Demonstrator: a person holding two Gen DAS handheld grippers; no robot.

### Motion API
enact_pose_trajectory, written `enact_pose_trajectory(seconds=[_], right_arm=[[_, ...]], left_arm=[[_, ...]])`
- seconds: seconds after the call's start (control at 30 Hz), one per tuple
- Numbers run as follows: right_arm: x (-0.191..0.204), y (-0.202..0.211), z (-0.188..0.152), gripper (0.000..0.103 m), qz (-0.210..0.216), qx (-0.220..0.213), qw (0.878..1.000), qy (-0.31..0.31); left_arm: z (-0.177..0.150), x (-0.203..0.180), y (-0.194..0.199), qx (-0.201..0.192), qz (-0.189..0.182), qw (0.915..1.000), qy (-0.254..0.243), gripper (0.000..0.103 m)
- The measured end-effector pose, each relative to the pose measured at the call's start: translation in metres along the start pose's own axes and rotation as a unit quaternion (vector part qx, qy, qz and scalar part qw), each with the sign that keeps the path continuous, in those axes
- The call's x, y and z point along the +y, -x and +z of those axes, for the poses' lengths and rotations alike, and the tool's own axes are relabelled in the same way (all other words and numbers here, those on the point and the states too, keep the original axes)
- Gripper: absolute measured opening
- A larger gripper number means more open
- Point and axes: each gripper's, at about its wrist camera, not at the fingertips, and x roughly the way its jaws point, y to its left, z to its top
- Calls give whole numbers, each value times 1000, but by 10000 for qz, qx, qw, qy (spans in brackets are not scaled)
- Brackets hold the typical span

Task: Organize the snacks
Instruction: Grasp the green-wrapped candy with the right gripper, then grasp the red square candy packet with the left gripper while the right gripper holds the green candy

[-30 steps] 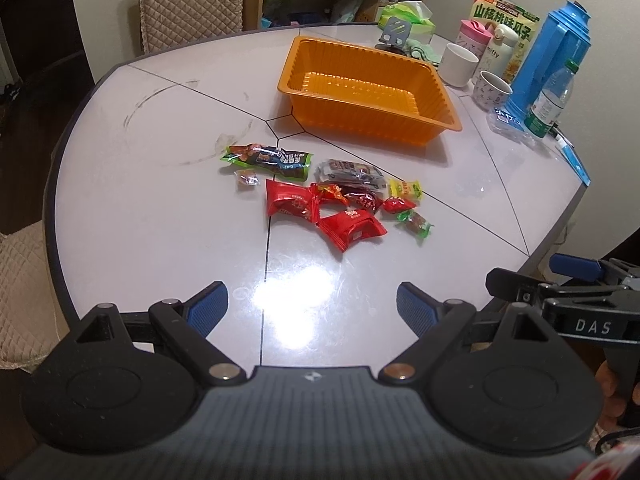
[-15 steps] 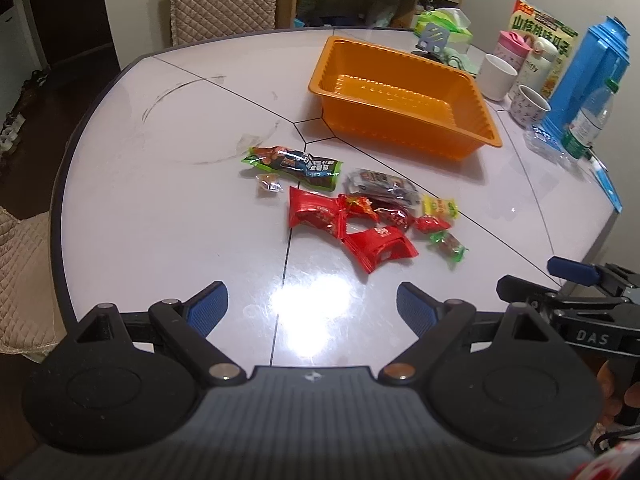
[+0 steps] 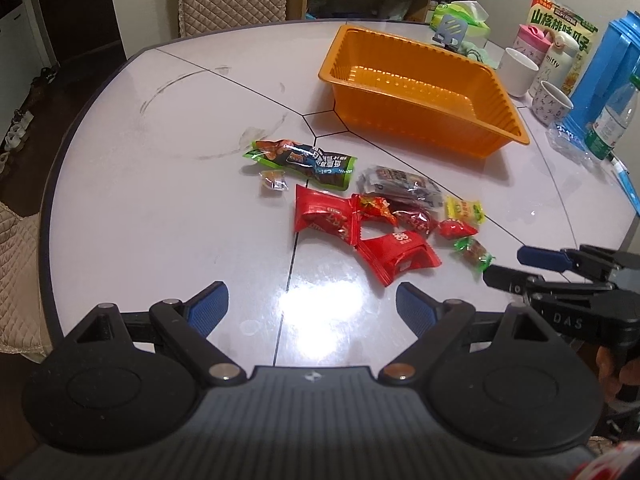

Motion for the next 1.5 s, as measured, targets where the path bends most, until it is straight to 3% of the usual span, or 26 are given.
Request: enact_pose_trajectory(seconds=[0.13,0.47,0.8,1.13,1.3,1.5], right_arm=[[-3,-15,5,48,21,61,9998,183],[-3,-38,7,43,-23,137,9991,393],[-2,-40,3,21,-97,125,9983,554],[-16,-18,-3,21,-156,121,9997,112],[-29,-6,-7,21,-247,111,9994,-192],[-40,3,-11,21,-443,117,9984,-345]], left_arm=[[0,2,-8,20,30,10000,43,89],[-2,5,-21,9,53,10000,15,86],[4,-11,-34,-16,-199,9992,-333,83],[12,-37,-53,-36,-514,9943,-931,75],[18,-53,-63,-170,-767,9858,-1486,71],[24,-68,-79,-65,-965,9780,-1847,59]])
